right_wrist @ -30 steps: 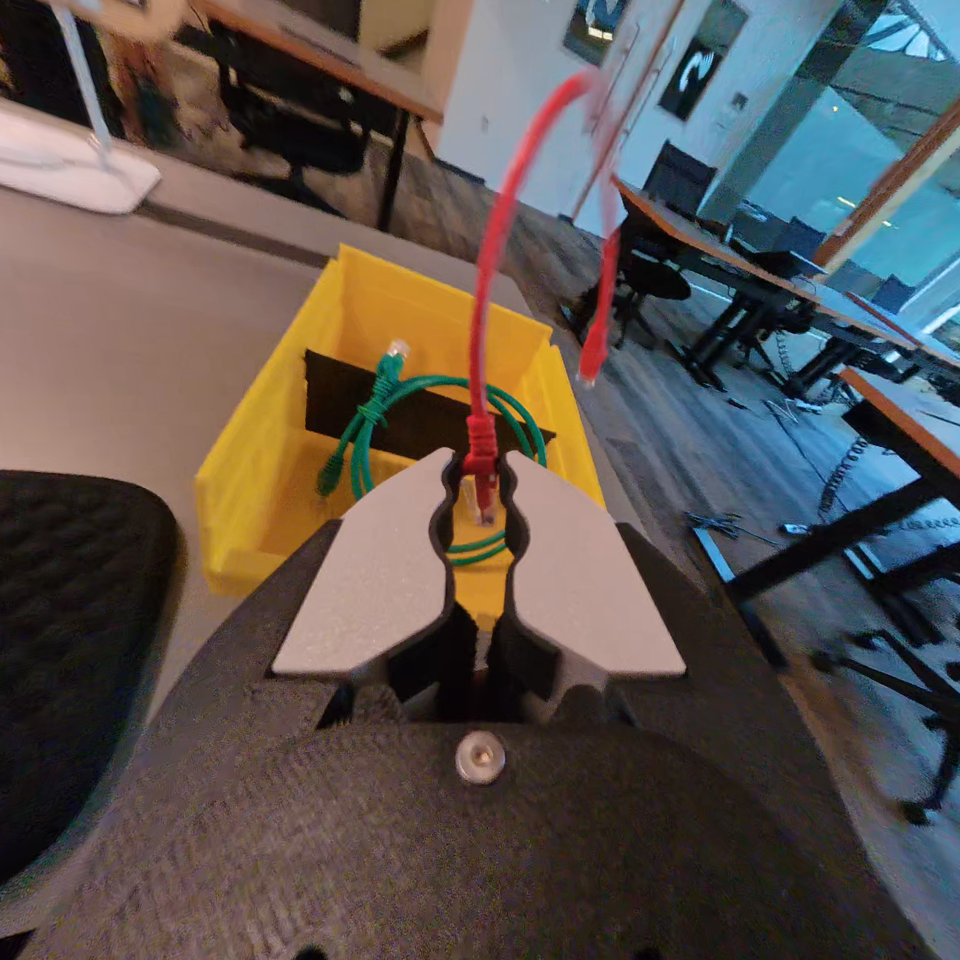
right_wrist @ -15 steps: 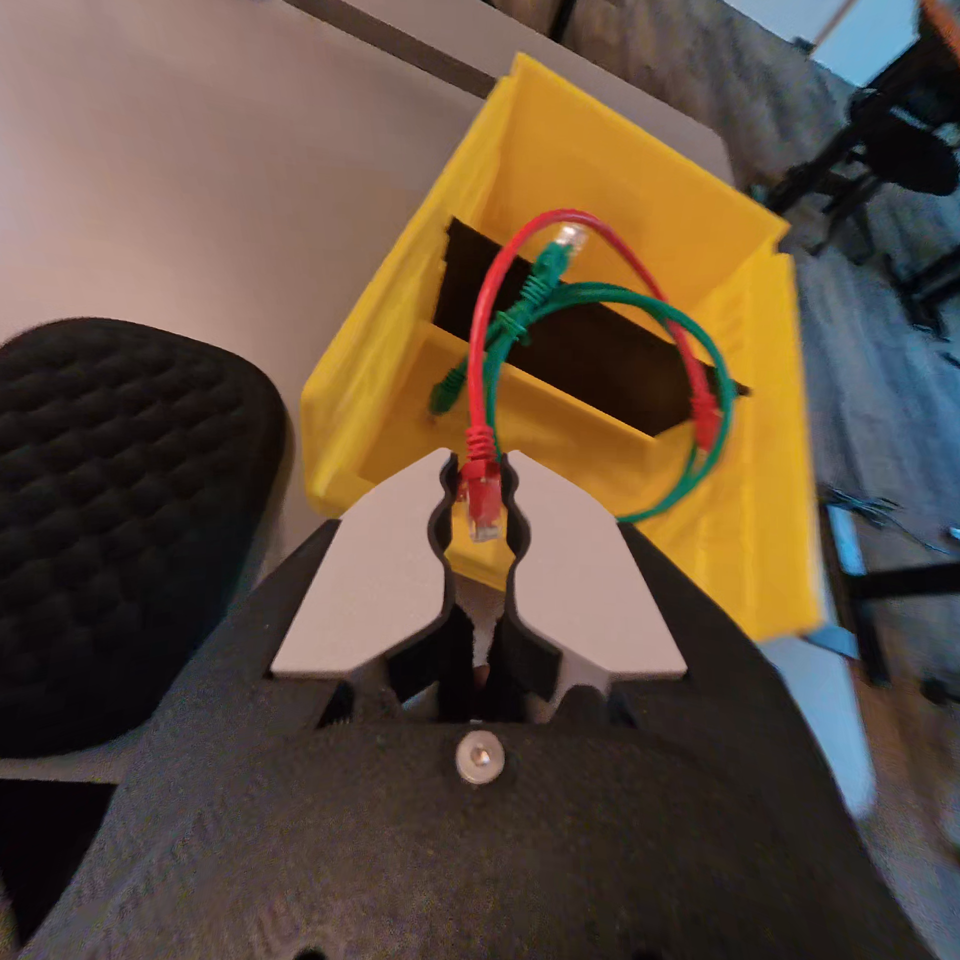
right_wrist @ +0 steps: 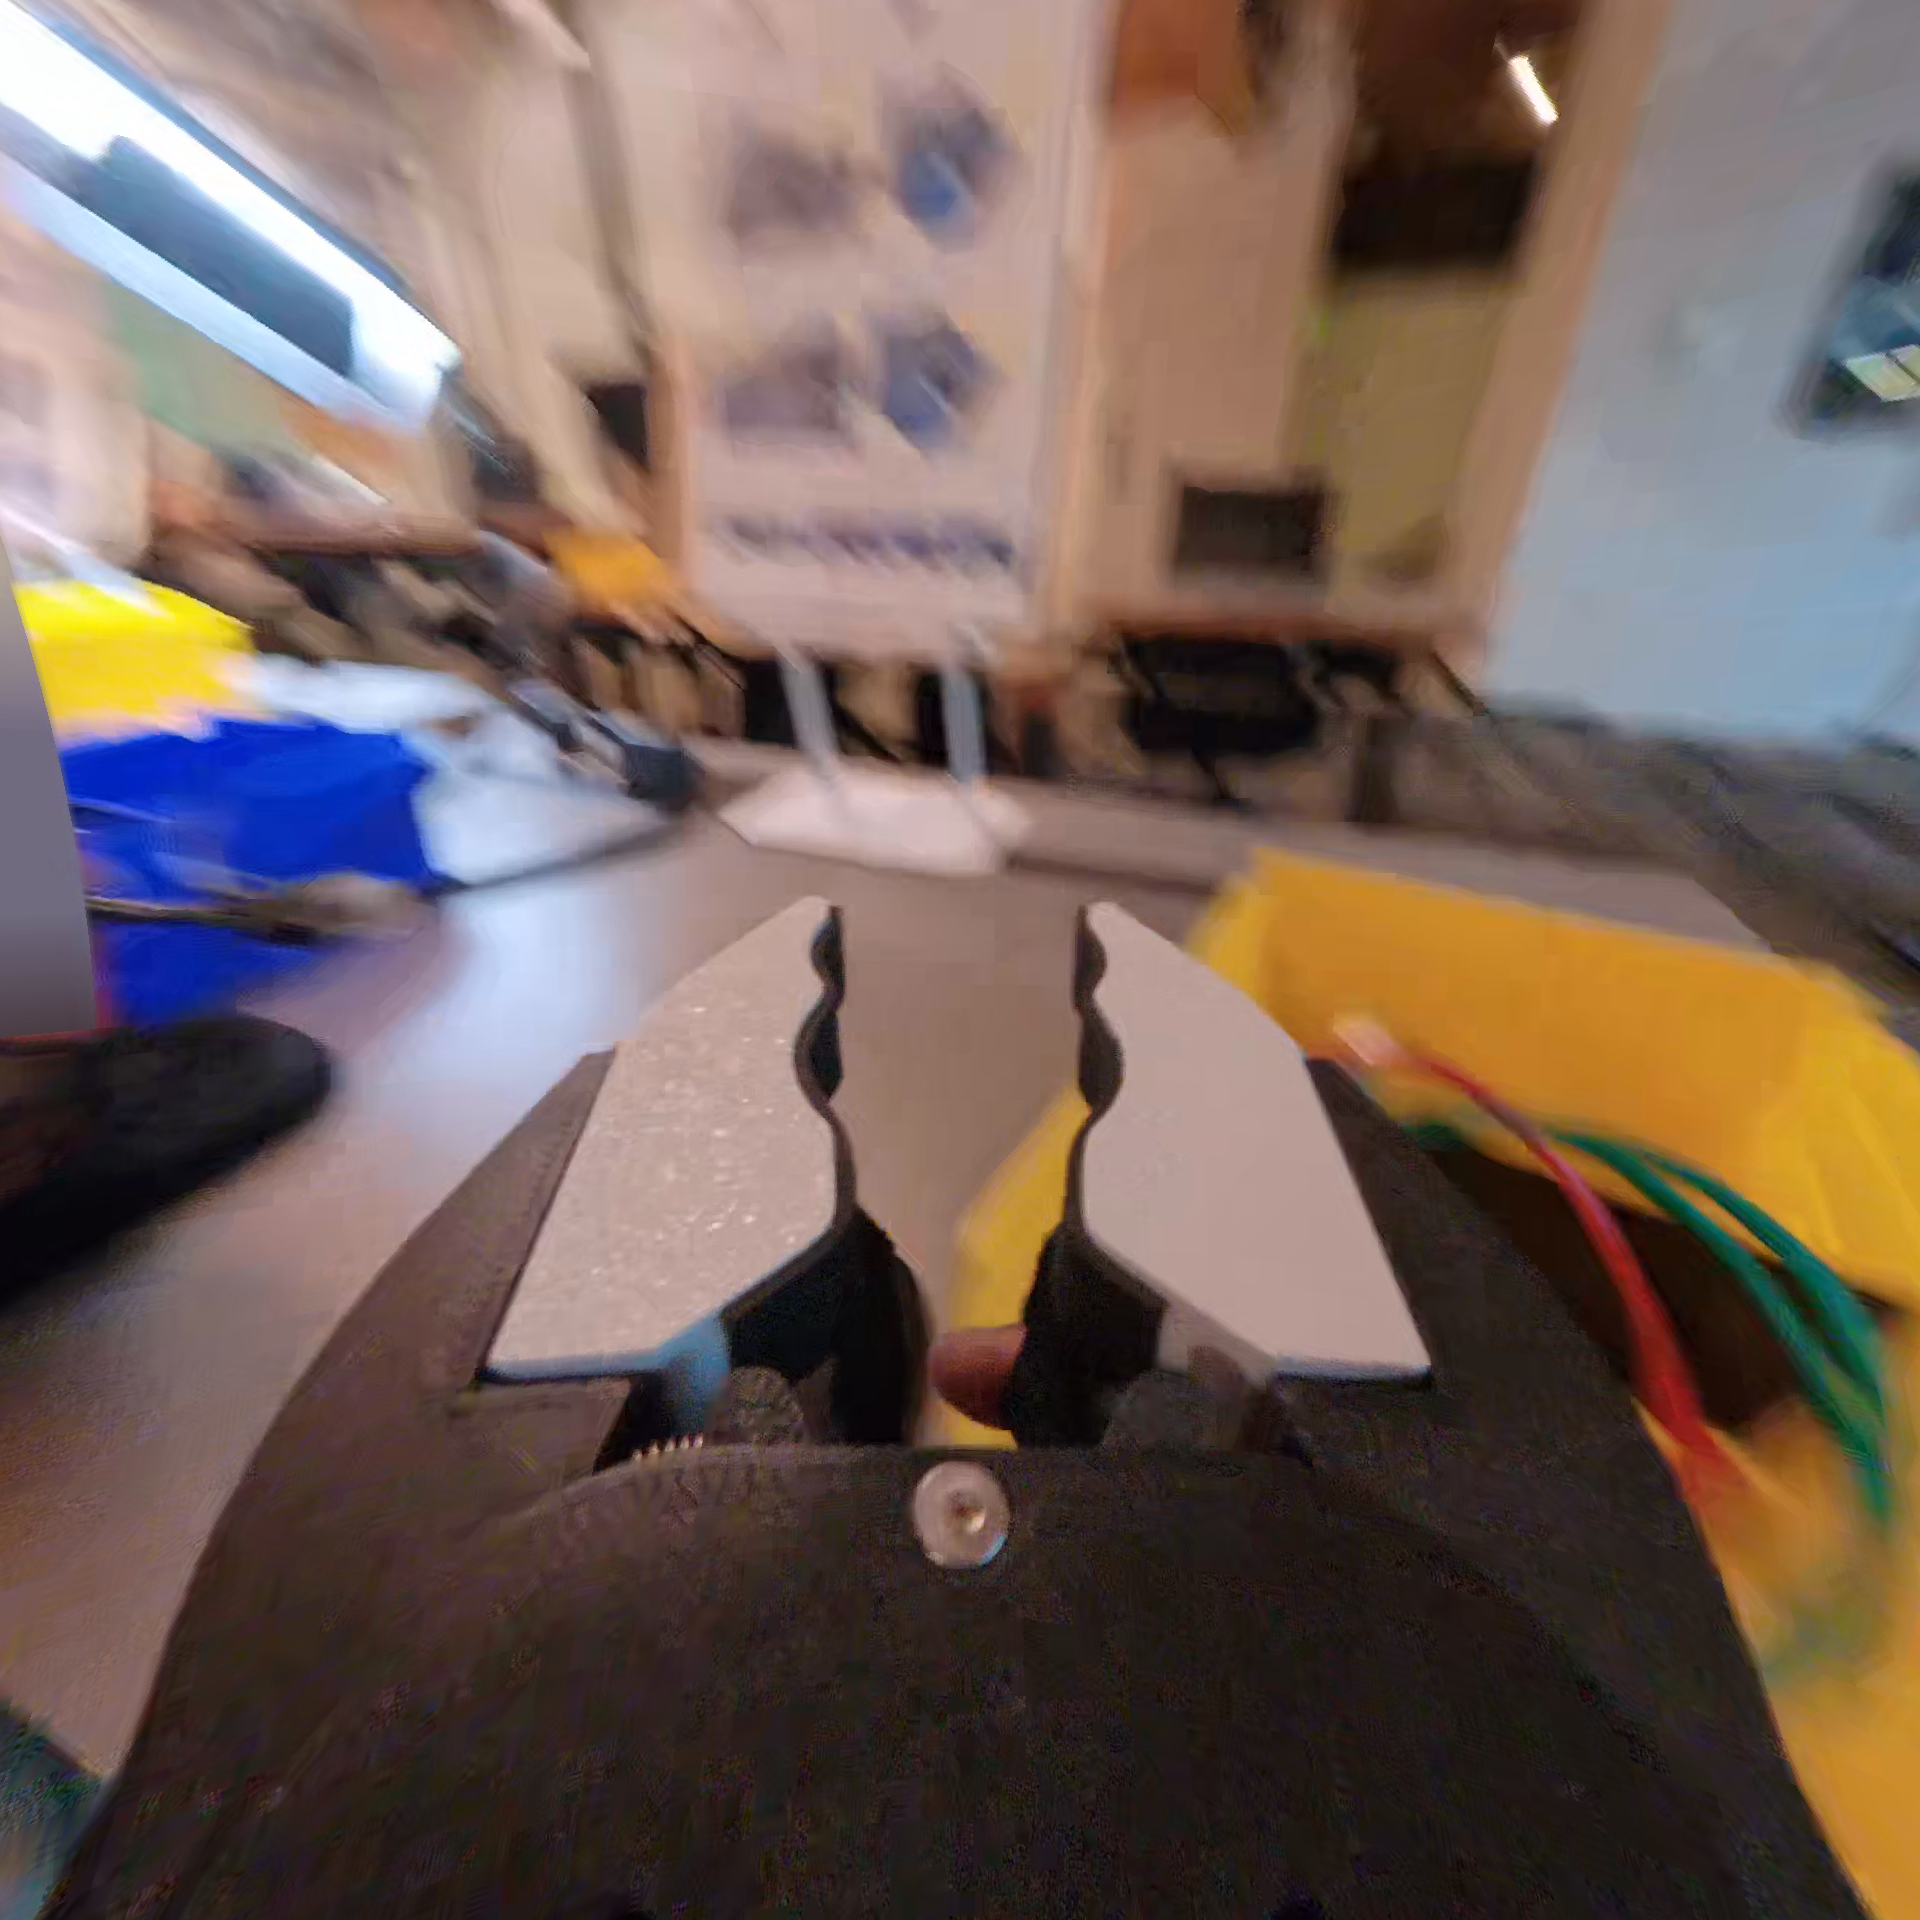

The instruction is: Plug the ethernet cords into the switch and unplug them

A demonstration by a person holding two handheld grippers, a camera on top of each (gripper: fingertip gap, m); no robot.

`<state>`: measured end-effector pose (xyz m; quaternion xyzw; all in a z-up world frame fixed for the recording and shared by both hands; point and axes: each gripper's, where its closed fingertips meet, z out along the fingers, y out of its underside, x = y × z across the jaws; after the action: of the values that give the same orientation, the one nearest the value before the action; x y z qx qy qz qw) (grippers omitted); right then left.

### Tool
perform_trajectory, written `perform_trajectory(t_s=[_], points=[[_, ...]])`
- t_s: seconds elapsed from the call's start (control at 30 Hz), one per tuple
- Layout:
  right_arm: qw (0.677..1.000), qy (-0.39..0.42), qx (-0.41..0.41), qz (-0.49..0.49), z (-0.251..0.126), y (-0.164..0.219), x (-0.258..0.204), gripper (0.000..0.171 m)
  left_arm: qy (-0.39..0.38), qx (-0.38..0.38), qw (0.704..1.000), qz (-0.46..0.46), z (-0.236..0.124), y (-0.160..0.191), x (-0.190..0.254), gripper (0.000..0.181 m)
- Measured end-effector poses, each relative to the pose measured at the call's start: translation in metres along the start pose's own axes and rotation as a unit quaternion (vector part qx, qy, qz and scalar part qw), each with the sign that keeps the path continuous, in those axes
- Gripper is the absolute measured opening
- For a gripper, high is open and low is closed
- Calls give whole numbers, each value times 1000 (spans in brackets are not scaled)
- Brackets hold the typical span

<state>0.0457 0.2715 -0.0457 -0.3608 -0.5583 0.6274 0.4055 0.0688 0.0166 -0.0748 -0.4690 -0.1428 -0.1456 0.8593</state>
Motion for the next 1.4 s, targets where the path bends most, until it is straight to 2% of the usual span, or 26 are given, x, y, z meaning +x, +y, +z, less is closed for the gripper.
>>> perform_trajectory(t_s=[0.03,0.1,0.17,0.27,0.4,0.53,0.6,0.7,0.87,1.07,1.2,1.4], points=[[995,-79,59,17,2,-19,-29,31,-7,16,1000,-2,-2,-5,-2,29],[959,-236,126,90,2,-41,-82,15,-16,50,999,-10,-7,-16,-6,29],[920,-344,105,158,11,-37,-120,19,-20,80,996,-21,-13,-24,-9,29],[893,-411,10,182,40,2,-169,25,-23,104,994,-35,-17,-31,-12,28],[875,-424,-56,227,77,41,-222,37,-22,89,995,-26,-14,-26,-11,29],[850,-431,-9,304,88,40,-236,30,-21,56,998,-6,-8,-16,-7,29],[843,-441,0,308,87,39,-237,26,-22,41,999,3,-5,-12,-5,29],[844,-458,11,280,81,39,-240,17,-18,22,999,15,-2,-6,-3,29],[842,-485,40,234,69,33,-240,15,7,-2,999,41,3,1,7,29],[847,-506,24,162,58,37,-241,14,3,-67,993,97,9,22,11,29],[871,-479,26,100,60,40,-235,15,-19,-97,988,118,12,30,4,29],[893,-449,38,25,62,41,-232,18,-48,-96,978,181,12,29,2,29]])
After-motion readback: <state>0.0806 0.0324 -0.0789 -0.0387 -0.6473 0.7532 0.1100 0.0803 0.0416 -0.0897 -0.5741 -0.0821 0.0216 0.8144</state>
